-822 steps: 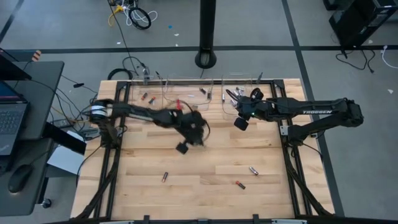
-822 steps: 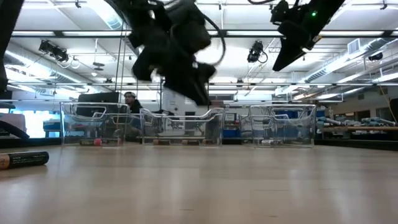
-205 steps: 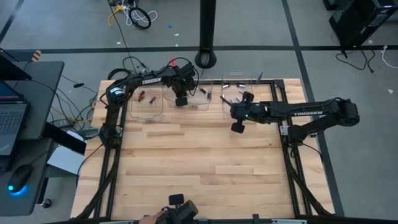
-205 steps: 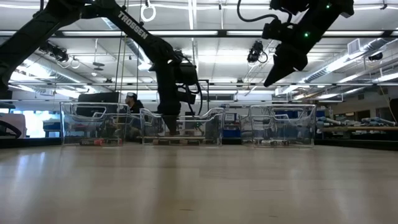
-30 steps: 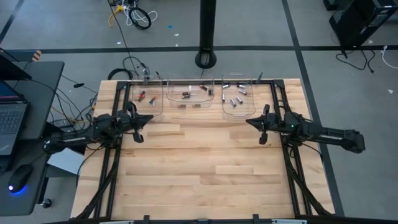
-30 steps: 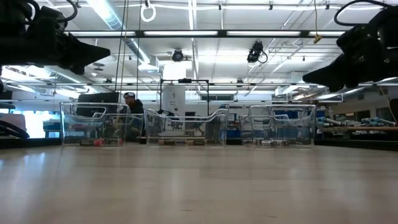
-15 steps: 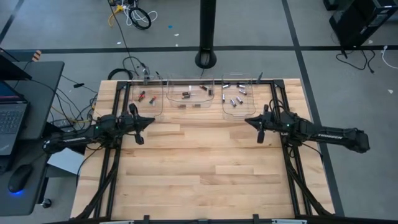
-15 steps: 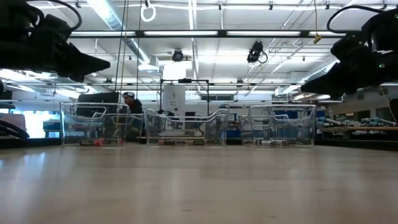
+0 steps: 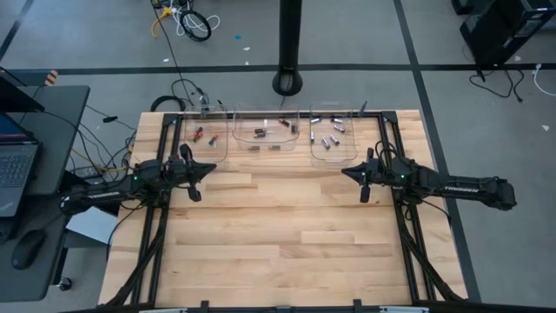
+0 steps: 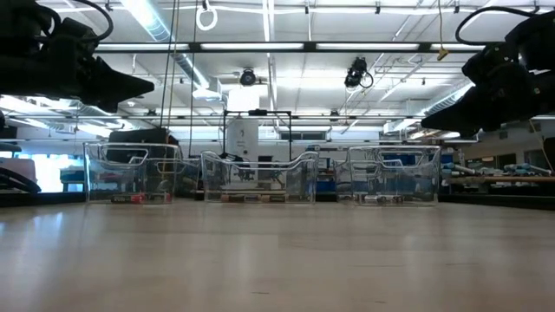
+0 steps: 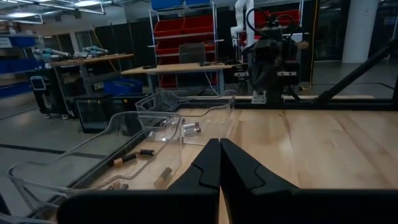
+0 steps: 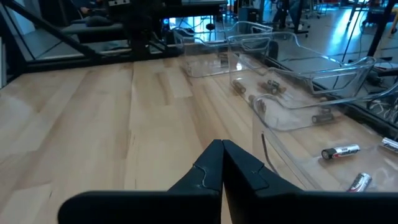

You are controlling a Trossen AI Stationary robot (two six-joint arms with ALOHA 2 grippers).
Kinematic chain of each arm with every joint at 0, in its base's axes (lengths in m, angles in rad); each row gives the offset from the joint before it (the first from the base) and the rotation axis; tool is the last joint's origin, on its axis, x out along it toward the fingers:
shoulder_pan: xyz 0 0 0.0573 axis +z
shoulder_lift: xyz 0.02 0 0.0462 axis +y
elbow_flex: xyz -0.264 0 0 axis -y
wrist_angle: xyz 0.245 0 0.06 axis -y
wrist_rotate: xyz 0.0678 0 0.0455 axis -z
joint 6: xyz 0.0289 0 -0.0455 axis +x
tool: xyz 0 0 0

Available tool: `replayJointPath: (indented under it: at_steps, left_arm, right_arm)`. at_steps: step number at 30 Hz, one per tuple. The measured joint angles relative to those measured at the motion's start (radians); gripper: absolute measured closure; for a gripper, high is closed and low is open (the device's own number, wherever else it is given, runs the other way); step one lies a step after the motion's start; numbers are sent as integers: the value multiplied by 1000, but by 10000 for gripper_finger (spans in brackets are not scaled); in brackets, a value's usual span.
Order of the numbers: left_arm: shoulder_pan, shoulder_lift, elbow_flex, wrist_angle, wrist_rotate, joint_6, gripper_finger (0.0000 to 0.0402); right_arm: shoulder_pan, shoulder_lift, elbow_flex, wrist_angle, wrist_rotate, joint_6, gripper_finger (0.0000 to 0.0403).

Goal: Sort batteries
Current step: Return to Home Position

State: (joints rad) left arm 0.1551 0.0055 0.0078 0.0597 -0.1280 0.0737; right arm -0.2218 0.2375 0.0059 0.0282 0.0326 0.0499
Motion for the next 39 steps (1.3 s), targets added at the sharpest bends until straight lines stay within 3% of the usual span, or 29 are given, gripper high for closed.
replayJointPath:
  at_steps: [39]
  left_arm:
    - [0,0,0,1,0,0,392]
  right_arm:
    - [0,0,0,0,0,0,379]
